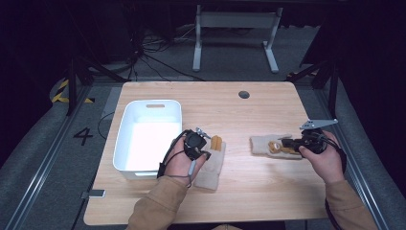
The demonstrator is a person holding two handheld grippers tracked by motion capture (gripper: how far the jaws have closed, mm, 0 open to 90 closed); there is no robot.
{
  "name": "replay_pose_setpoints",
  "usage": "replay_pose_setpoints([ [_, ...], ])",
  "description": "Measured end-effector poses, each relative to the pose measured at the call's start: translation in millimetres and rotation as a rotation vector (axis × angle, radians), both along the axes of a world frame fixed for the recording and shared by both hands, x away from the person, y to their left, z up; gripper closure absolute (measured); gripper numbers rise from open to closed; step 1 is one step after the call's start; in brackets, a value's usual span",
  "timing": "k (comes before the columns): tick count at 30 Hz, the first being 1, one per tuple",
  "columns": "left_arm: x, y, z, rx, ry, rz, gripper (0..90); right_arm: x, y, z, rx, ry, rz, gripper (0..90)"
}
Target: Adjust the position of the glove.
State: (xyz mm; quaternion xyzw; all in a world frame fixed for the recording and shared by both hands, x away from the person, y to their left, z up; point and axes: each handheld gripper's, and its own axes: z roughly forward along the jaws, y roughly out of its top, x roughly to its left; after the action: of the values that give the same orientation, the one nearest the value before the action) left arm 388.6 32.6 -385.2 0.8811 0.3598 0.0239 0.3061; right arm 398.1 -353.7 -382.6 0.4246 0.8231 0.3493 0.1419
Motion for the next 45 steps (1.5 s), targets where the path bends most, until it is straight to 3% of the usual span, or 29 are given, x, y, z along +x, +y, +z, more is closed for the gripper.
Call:
replay_pose_setpoints([
  [7, 4.0, -8.0, -2.8, 0.011, 0.000, -0.007, 89.4, -1.0, -0.5, -0.7, -0.002, 0.001, 0.007, 89.3],
  [11, 12.2, -10.7, -1.5, 0.018, -0.003, 0.018, 89.6, -4.8, -3.2, -3.5, -0.004, 0.010, 0.000, 89.1],
  [18, 22.3, -19.7, -8.1, 0.017, -0.020, -0.004, 90.0, -10.6, -6.3, -0.2, -0.004, -0.001, -0.010, 88.9],
  [20, 28.1, -22.5, -13.0, 0.020, -0.041, 0.027, 89.6, -11.3, -7.0, -2.4, -0.006, 0.003, -0.008, 88.8],
  [31, 46.0, -34.4, -33.3, 0.066, -0.043, 0.143, 87.1, -14.4, -6.5, -3.8, -0.014, 0.005, 0.000, 88.7],
  [38, 51.7, -31.7, -42.2, 0.120, -0.029, 0.165, 89.8, -14.2, -5.5, -4.5, -0.017, 0.009, 0.003, 88.8],
  [45, 55.5, -33.2, -47.2, 0.117, -0.010, 0.165, 89.5, -13.8, -3.4, -5.4, -0.022, 0.010, 0.009, 88.6],
])
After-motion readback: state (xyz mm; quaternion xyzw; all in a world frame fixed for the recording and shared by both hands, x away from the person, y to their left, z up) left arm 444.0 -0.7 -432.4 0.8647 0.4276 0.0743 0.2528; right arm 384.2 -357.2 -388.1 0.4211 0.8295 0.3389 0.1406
